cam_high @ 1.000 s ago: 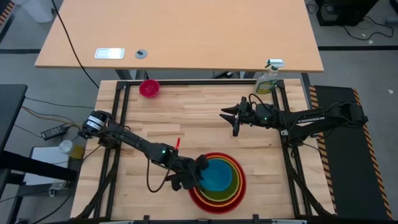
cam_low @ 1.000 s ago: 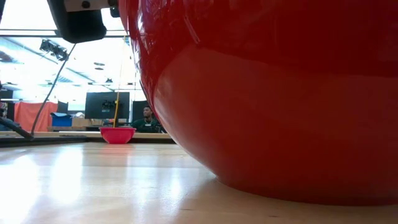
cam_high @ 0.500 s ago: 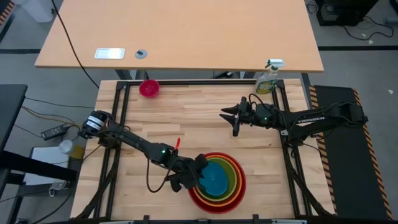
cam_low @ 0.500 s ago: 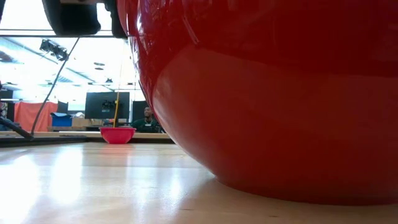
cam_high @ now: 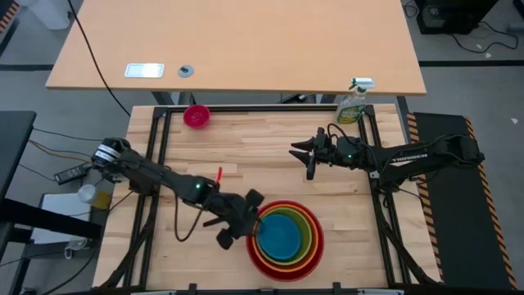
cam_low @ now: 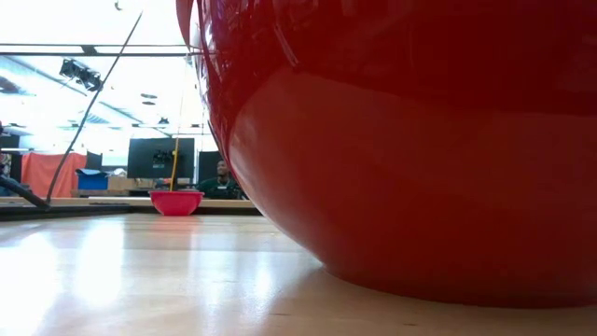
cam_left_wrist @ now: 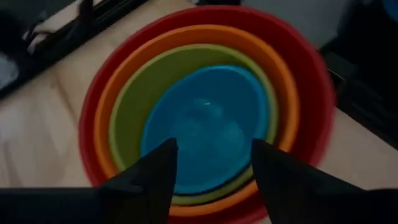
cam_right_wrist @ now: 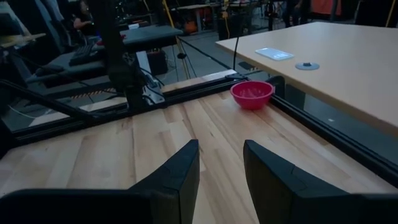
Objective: Nest bowls inside each other
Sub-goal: Stack the red bowl on the blue bowl
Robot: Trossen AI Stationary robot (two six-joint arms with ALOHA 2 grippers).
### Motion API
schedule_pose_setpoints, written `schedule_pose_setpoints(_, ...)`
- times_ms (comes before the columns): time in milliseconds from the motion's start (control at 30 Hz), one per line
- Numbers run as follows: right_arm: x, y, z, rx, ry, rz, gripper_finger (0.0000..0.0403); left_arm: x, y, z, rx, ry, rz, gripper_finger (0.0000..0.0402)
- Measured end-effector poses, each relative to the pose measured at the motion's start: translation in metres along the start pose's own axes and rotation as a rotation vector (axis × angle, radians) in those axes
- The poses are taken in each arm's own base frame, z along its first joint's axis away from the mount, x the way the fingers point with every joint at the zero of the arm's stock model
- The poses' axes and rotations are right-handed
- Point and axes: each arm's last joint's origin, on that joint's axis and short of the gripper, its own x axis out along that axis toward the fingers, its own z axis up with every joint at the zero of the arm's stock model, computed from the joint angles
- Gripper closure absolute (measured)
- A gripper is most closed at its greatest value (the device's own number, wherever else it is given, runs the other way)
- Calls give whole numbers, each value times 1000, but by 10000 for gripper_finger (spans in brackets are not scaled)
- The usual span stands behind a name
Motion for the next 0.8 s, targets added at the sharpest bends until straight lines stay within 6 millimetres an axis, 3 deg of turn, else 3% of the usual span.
schedule_pose_setpoints(133,0,0,1,0,-11,5,270,9,4,-3,-94,-1,17,207)
schedule_pose_setpoints(300,0,0,1,2,-11,5,270,32,-4,-14,-83,74,-18,209)
schedule_pose_setpoints(433,0,0,1,-1,-9,4,270,38,-5,-19,-83,114,-32,209)
schedule_pose_setpoints(633,0,0,0,-4,-3,4,270,12,10,-27,-115,217,52,209)
schedule_pose_setpoints(800,0,0,0,-4,-1,4,270,-14,24,-28,-166,195,102,209)
